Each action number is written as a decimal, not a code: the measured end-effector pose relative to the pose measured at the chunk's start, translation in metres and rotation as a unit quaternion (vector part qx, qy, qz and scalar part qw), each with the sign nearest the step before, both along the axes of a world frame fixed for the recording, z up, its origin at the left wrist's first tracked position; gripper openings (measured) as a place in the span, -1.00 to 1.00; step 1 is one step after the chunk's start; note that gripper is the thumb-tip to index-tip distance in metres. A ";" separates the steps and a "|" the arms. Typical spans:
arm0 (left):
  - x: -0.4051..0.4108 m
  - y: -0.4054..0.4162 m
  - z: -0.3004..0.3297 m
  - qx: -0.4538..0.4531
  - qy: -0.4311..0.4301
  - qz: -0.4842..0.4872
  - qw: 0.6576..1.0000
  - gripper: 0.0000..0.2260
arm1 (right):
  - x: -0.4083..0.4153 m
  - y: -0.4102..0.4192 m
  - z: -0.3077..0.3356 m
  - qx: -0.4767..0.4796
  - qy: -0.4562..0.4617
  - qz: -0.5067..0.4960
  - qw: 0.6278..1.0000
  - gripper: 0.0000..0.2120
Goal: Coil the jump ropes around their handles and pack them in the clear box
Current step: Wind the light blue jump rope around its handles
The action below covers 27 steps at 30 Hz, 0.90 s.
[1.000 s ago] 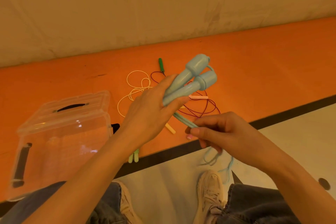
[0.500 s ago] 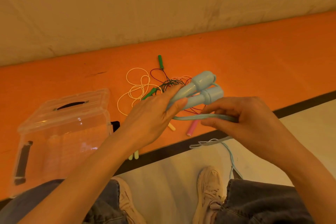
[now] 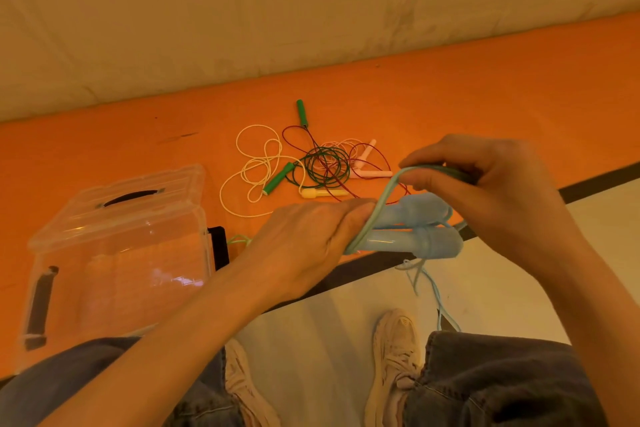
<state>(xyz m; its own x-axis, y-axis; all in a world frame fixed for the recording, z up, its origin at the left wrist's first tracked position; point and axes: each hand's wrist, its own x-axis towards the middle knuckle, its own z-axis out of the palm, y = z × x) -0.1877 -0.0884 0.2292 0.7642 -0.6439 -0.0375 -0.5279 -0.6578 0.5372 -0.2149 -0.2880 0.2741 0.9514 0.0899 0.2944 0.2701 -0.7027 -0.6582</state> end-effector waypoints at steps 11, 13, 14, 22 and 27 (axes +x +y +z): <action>0.005 0.003 -0.003 0.037 -0.015 -0.054 0.998 -0.46 | 0.004 -0.001 -0.003 0.003 0.018 0.003 1.000 -0.90; 0.003 0.001 -0.007 0.099 -0.050 -0.062 0.992 -0.41 | 0.003 0.002 -0.001 -0.018 0.010 0.031 0.999 -0.89; 0.001 0.000 -0.011 0.111 -0.068 -0.068 0.989 -0.39 | 0.003 0.003 -0.001 -0.034 0.005 0.047 0.998 -0.87; -0.005 0.000 -0.012 0.172 -0.111 -0.082 0.975 -0.31 | 0.010 -0.002 0.000 0.044 0.064 0.011 0.997 -0.72; -0.018 -0.002 -0.004 0.132 -0.089 -0.092 0.983 -0.27 | 0.016 -0.008 -0.002 0.103 0.121 0.044 0.986 -0.80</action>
